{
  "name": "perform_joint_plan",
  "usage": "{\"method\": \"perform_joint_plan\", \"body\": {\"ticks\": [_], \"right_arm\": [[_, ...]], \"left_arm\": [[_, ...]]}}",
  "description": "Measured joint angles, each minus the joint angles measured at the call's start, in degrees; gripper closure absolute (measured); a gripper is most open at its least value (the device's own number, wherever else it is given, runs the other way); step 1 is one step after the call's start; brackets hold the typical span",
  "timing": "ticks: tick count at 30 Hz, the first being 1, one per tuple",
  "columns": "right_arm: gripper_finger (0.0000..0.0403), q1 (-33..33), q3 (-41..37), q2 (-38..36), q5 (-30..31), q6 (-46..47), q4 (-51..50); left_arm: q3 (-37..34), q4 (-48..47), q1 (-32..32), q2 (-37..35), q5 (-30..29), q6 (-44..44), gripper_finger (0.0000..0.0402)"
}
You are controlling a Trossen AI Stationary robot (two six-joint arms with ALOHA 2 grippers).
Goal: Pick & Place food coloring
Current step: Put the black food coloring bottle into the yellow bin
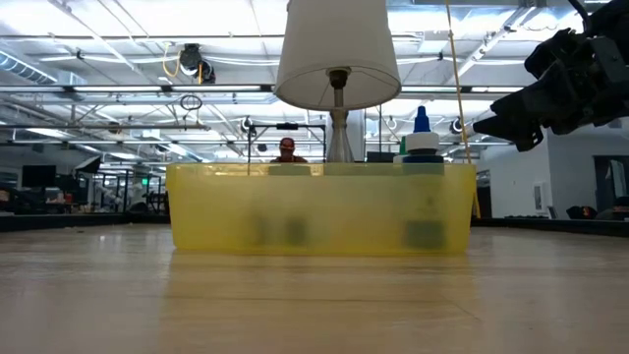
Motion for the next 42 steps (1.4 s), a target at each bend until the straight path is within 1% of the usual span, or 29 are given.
{"method": "perform_joint_plan", "body": {"ticks": [2,3,5,7,10,13,15,19,21,23,26,28,36,42], "right_arm": [[0.0165,0.02,0.00,0.06,0.00,0.00,-0.06],[0.0165,0.01,0.00,0.04,0.00,0.00,-0.06],[0.0165,0.01,0.00,0.07,-0.01,0.00,-0.05],[0.0165,0.02,0.00,0.04,0.00,0.00,-0.04],[0.0165,0.00,0.00,0.04,0.00,0.00,-0.15],[0.0165,0.02,0.00,0.04,0.00,0.00,-0.13],[0.0165,0.01,0.00,0.04,0.00,0.00,-0.06],[0.0165,0.02,0.00,0.11,0.00,0.00,-0.15],[0.0165,0.02,0.00,0.11,0.00,0.00,-0.12],[0.0165,0.01,0.00,0.10,0.00,0.00,-0.10],[0.0165,0.01,0.00,0.18,0.00,0.00,-0.06],[0.0165,0.01,0.00,0.19,0.00,0.00,-0.05],[0.0165,0.00,0.00,0.19,0.00,0.00,-0.06],[0.0165,0.01,0.00,0.20,0.00,0.00,-0.05]], "left_arm": [[-7.26,5.44,0.42,-3.83,2.41,-2.75,0.0256],[-9.95,5.44,0.62,-5.67,2.23,-6.49,0.0256],[-12.92,1.28,1.08,-9.14,1.96,-16.04,0.0256],[-13.26,-5.87,1.31,-11.78,2.46,-25.28,0.0256],[-10.14,-18.20,1.29,-12.44,3.40,-34.68,0.0256],[-5.48,-28.22,1.24,-10.89,5.98,-39.89,0.0256],[-2.13,-33.13,1.40,-8.60,7.79,-42.79,0.0256],[3.08,-46.56,1.64,-2.53,12.21,-50.07,0.0256],[5.06,-53.77,2.19,0.36,15.26,-55.00,0.0256],[6.54,-58.22,3.08,3.45,18.63,-59.14,0.0256],[7.15,-61.98,4.33,7.46,22.49,-62.16,0.0256],[7.31,-61.95,5.04,9.25,24.29,-62.24,0.0256],[7.39,-61.82,6.91,13.69,28.88,-62.73,0.0257],[7.39,-61.18,7.98,16.57,30.44,-63.95,0.0257]]}}
